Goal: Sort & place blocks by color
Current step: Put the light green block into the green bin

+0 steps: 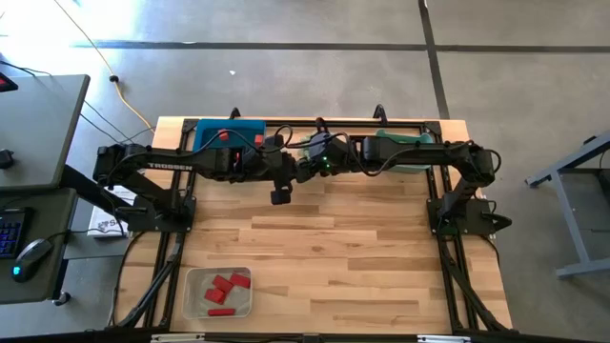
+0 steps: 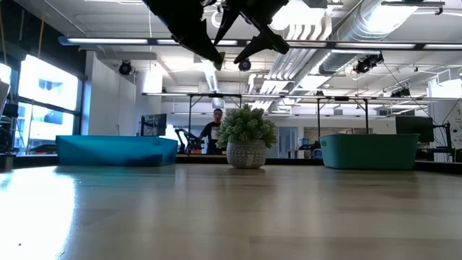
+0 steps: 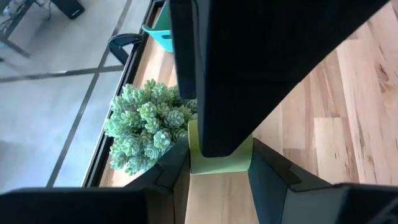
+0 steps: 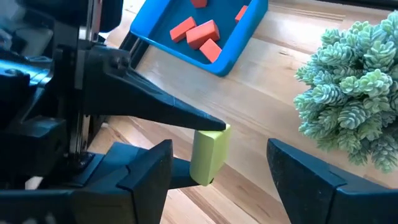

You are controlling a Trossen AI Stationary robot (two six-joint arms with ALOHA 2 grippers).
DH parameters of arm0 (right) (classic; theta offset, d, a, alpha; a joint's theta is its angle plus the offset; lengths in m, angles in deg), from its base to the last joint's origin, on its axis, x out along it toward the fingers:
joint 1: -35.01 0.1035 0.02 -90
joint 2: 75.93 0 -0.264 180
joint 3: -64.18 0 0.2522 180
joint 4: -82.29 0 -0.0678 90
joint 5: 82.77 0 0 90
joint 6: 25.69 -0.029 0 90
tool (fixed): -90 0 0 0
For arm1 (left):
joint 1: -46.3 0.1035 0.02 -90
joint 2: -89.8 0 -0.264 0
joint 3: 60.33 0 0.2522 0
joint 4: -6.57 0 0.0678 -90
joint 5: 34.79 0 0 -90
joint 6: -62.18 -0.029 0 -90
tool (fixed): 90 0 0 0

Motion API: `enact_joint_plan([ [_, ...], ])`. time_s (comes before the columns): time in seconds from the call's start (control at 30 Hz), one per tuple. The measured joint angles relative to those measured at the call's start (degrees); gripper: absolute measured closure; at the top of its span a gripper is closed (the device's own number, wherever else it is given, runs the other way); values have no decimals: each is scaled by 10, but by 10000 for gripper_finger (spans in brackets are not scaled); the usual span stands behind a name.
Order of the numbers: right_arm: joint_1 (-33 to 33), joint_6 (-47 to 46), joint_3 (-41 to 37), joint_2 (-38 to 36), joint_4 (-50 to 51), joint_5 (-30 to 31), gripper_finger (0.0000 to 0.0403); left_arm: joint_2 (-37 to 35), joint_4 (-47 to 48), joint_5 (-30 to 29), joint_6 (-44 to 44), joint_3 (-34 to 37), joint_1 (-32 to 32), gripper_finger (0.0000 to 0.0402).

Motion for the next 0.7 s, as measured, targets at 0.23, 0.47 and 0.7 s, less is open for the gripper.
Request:
enact_joint_plan([
  [0.23, 0, -38, 0, 0, 0, -4, 155, 0, 1, -7, 67, 0, 0, 297],
  [0.47, 0, -25, 0, -5, 1, -11, 155, -1, 0, -5, 66, 0, -1, 294],
  [0.7, 1, -6, 0, -23, -19, -20, 155, -35, -25, 0, 41, -3, -1, 293],
])
